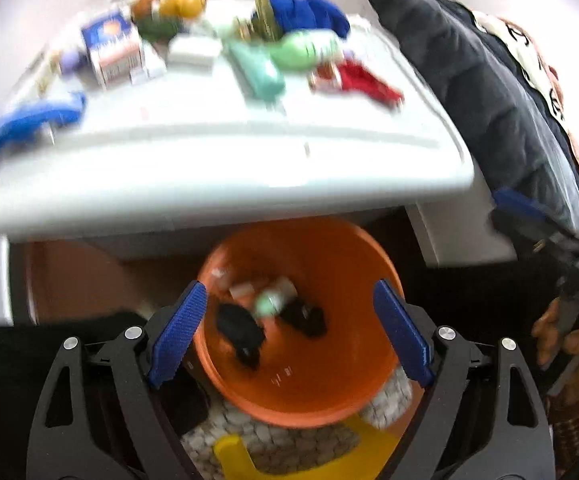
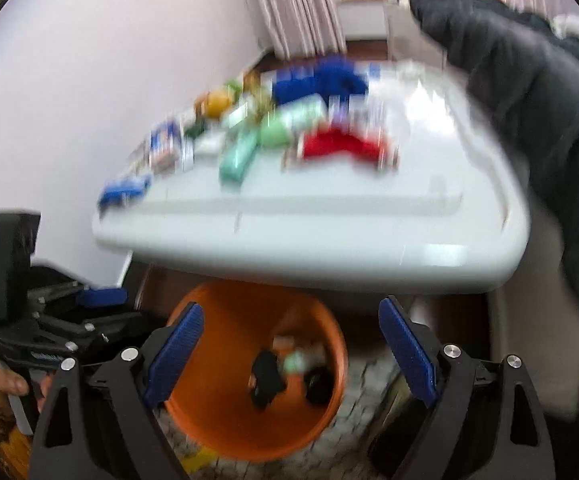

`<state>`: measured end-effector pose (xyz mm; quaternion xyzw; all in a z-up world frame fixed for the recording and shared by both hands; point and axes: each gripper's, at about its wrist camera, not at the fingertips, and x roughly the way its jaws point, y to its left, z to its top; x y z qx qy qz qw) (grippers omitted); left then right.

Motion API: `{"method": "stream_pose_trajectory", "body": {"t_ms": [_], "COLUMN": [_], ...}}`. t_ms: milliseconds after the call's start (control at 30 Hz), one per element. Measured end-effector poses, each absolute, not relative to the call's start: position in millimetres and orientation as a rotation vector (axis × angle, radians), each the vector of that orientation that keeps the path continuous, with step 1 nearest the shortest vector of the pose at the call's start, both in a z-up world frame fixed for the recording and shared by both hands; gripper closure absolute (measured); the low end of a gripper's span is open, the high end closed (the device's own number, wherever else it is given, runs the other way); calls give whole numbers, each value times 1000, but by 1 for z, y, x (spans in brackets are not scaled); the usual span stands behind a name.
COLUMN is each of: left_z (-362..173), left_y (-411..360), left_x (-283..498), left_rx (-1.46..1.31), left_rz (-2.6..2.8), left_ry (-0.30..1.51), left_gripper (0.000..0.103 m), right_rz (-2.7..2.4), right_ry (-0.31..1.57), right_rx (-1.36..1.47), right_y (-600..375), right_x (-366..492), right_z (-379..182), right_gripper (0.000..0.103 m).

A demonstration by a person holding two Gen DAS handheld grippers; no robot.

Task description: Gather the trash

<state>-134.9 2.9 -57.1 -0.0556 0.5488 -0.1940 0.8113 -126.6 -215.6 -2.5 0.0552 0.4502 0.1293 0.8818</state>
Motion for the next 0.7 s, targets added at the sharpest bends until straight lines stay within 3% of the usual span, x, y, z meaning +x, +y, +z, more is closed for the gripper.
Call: {"method": "stream_pose_trajectory", "body": {"t_ms": [233, 367, 700], "left_z": [-38, -49, -94], "left_y": [-27, -41, -49], "left_x": [-53, -15, 44], "left_rx": [-121, -92, -53], "left_rz": [-299, -246, -88], "left_ry": [1051, 1041, 1094], "left_gripper": [20, 20, 20], "right_rz": [209, 141, 120], "right_ry": [702, 617, 634], "right_rx": [35, -17, 21], "right_y": [-216, -223, -248], "right_x": [-65, -66, -61], "right_z": [59, 48, 30], "right_gripper": [9, 5, 5]}}
